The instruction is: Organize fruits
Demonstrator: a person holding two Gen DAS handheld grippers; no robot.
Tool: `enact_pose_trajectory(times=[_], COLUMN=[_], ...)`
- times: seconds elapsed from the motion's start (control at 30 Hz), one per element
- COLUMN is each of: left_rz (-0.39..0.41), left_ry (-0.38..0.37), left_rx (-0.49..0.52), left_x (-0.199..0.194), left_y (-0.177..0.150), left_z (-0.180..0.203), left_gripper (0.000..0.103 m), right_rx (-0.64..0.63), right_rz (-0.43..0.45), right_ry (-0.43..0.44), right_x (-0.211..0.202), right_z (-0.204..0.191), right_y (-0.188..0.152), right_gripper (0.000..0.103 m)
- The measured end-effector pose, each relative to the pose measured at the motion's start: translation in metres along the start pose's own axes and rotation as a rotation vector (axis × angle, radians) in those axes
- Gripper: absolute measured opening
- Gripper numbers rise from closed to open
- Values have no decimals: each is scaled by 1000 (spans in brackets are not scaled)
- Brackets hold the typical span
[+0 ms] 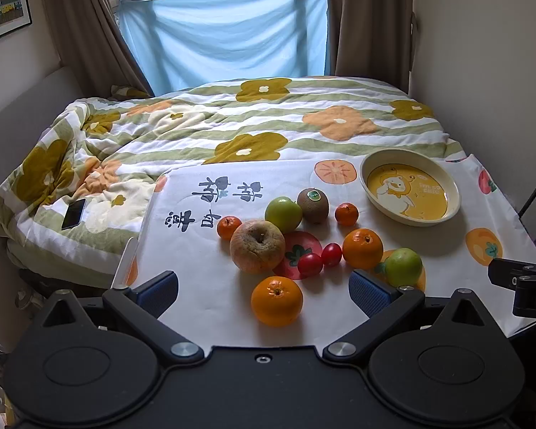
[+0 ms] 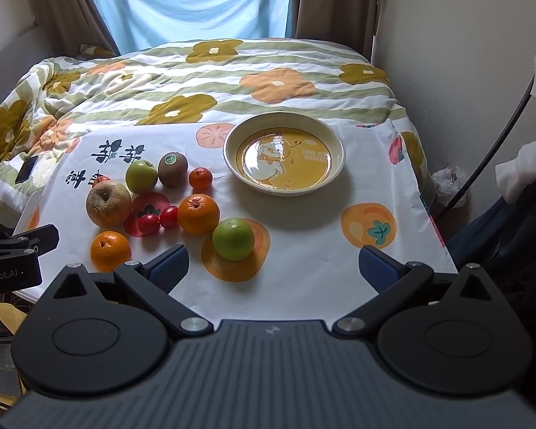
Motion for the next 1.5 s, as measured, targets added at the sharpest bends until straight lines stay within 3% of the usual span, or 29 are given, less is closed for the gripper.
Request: enact_pose_trajectory(times=[1.5], left_rz=[-2], left_ry=[-18], left_rx=[-7], left_x=[2], left_y=[-2], left_z=[7], left_gripper=[103], right_rx=[6], right_rz=[7], right_ry=[1], right_x=[-5], right_z=[-9], right_y=[9], right_gripper=[103])
Point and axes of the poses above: each gripper's, at about its wrist camera, not at the fingertips, and x roughly the way its jaws point, z to its right, y to its top, the point moved 7 cm from there along x, roughly the way its jaws point, and after that the axes turned 14 degrees about z, right-handed, at the moved point
